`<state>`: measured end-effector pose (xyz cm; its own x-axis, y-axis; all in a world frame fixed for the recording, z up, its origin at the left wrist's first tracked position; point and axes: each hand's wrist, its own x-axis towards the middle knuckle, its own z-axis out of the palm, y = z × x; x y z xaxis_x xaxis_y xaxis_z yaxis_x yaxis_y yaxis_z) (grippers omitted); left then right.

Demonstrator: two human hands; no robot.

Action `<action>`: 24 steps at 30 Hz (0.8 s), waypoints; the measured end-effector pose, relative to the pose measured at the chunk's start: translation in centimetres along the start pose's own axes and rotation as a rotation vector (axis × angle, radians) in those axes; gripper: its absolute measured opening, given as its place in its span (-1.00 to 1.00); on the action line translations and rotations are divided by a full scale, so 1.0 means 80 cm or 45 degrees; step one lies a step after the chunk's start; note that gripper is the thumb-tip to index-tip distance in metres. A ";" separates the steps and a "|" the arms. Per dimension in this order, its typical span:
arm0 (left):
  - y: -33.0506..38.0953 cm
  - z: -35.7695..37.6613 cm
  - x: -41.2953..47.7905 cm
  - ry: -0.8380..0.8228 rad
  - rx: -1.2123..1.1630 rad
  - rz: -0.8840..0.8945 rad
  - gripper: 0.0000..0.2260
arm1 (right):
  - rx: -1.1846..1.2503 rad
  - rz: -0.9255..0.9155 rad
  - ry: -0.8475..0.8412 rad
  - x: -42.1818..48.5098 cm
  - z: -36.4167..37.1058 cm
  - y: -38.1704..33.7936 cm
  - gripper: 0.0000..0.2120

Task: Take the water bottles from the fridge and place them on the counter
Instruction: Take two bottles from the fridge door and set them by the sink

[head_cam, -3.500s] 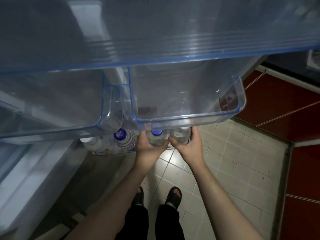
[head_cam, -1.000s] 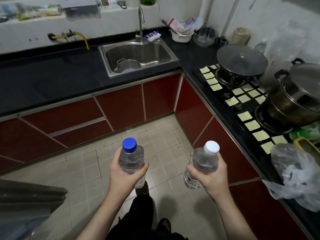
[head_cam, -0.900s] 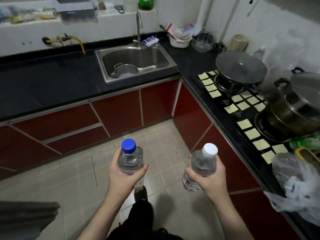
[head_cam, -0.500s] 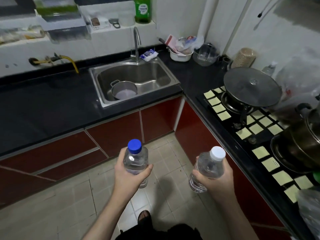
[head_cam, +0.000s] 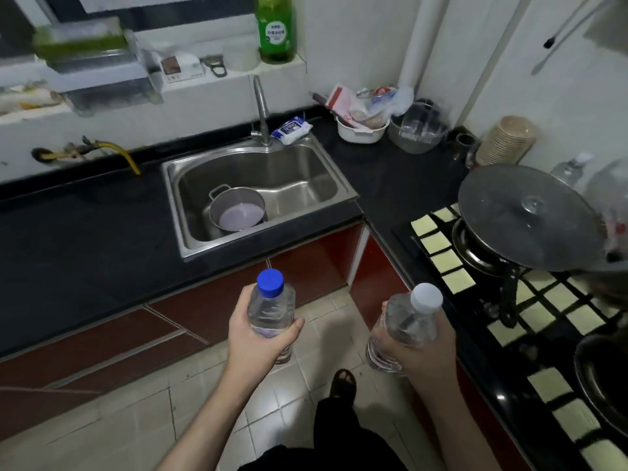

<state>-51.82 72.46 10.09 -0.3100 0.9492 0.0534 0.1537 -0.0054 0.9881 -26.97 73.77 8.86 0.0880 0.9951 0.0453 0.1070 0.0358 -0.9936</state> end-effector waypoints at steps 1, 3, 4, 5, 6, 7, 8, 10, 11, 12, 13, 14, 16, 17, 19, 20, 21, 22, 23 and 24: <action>0.005 0.010 0.012 0.021 -0.006 -0.004 -0.55 | -0.001 0.007 -0.021 0.020 -0.002 -0.002 -0.47; 0.013 0.026 0.033 0.074 -0.004 -0.011 -0.53 | 0.014 0.033 -0.103 0.056 -0.005 -0.003 -0.49; 0.016 0.033 0.043 0.106 0.005 -0.007 -0.52 | 0.030 0.040 -0.153 0.074 -0.006 -0.002 -0.52; 0.018 0.040 0.051 0.129 0.014 -0.002 -0.52 | 0.031 0.040 -0.197 0.092 -0.005 0.000 -0.55; 0.019 0.046 0.059 0.142 0.010 -0.005 -0.52 | 0.011 0.022 -0.221 0.108 -0.004 0.000 -0.57; 0.020 0.051 0.068 0.155 -0.011 -0.018 -0.52 | -0.025 -0.007 -0.235 0.124 0.000 0.000 -0.59; 0.019 0.054 0.075 0.172 -0.033 -0.035 -0.52 | -0.060 -0.035 -0.255 0.139 0.005 0.001 -0.59; 0.017 0.059 0.088 0.221 -0.046 -0.051 -0.54 | -0.065 -0.047 -0.297 0.163 0.016 0.004 -0.56; 0.016 0.059 0.093 0.248 -0.046 -0.055 -0.54 | -0.050 -0.050 -0.314 0.173 0.022 0.006 -0.54; 0.016 0.058 0.098 0.276 -0.050 -0.063 -0.54 | -0.028 -0.045 -0.335 0.181 0.028 0.009 -0.51; 0.016 0.055 0.102 0.301 -0.058 -0.070 -0.52 | 0.007 -0.027 -0.364 0.189 0.035 0.011 -0.49; 0.014 0.051 0.107 0.317 -0.064 -0.077 -0.51 | 0.038 -0.002 -0.401 0.196 0.043 0.012 -0.47; 0.008 0.042 0.115 0.337 -0.061 -0.087 -0.54 | 0.040 -0.012 -0.474 0.208 0.059 0.014 -0.49; 0.005 0.036 0.118 0.347 -0.057 -0.091 -0.56 | 0.014 -0.035 -0.497 0.213 0.068 0.013 -0.51; -0.001 0.023 0.126 0.387 -0.082 -0.097 -0.57 | -0.027 -0.055 -0.532 0.222 0.091 0.009 -0.53; -0.003 0.014 0.130 0.415 -0.097 -0.102 -0.57 | -0.030 -0.051 -0.545 0.225 0.103 0.007 -0.53; -0.006 0.004 0.134 0.439 -0.099 -0.108 -0.57 | -0.021 -0.043 -0.558 0.228 0.115 0.006 -0.53; -0.009 -0.007 0.138 0.452 -0.090 -0.113 -0.56 | -0.002 -0.032 -0.577 0.231 0.128 0.006 -0.53; -0.013 -0.020 0.143 0.454 -0.075 -0.115 -0.55 | 0.016 -0.021 -0.598 0.233 0.141 0.006 -0.53; -0.017 -0.033 0.147 0.457 -0.060 -0.115 -0.55 | 0.028 -0.013 -0.615 0.235 0.156 0.005 -0.53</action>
<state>-58.17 82.82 9.80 -0.6308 0.7760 0.0045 0.0700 0.0511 0.9962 -37.66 93.64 8.03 -0.3833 0.9236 0.0071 0.0840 0.0425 -0.9956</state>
